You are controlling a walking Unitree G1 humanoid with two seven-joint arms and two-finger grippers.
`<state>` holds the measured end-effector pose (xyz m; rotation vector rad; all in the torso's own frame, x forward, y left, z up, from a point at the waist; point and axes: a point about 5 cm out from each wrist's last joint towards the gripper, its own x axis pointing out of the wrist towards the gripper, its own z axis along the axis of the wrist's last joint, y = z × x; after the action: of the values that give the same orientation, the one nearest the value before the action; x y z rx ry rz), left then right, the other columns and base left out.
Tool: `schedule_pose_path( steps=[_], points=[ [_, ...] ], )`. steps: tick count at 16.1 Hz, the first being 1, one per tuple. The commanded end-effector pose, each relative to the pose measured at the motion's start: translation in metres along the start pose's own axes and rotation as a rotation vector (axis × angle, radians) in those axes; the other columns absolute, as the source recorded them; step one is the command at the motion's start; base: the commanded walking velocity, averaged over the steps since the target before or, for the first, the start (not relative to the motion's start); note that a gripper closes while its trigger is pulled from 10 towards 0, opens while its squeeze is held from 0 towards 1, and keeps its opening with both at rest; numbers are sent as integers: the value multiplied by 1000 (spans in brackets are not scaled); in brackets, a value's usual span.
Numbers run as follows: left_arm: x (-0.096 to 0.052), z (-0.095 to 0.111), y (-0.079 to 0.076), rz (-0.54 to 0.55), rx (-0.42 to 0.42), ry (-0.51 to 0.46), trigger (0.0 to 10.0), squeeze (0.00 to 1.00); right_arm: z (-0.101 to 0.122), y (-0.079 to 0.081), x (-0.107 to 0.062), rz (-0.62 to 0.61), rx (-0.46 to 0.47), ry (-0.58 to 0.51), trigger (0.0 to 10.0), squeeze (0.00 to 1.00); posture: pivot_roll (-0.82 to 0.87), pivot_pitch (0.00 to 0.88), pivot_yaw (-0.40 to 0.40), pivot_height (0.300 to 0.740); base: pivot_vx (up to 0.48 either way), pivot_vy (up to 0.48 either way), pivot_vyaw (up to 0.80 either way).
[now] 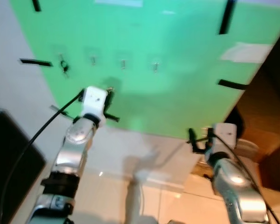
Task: Hang keys on a hook
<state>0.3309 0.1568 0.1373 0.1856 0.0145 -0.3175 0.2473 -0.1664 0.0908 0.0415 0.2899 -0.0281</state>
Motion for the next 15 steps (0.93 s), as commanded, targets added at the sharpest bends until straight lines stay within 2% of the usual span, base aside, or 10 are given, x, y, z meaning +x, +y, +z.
schedule_pose_path(
  steps=[1,3,4,5,8,11,15],
  points=[
    [-8,-8,10,2,-30,48,10000,0,4,7,0,29,8,-14,10000,1000,-50,0,8,740,0,0,-800],
    [-14,-11,11,21,-2,51,10000,0,3,8,0,27,15,-8,10000,1000,-49,0,9,740,0,0,-681],
    [-23,-18,4,-25,34,73,10000,0,4,7,0,5,9,-23,10000,1000,-49,0,13,740,0,0,0],
    [-26,-20,0,-46,47,89,10000,0,6,6,0,-12,2,-37,10000,0,-49,0,13,740,0,0,0],
    [-27,-21,-1,-56,73,113,10000,0,12,4,2,-33,39,-72,10000,0,-44,0,17,740,0,0,0],
    [-17,-13,5,-13,56,90,10000,0,17,7,4,-27,61,-102,10000,0,-31,0,8,740,0,0,0],
    [0,0,13,-23,76,56,10000,0,17,6,6,-23,40,-99,10000,0,-34,0,3,740,0,0,0]
  ],
)
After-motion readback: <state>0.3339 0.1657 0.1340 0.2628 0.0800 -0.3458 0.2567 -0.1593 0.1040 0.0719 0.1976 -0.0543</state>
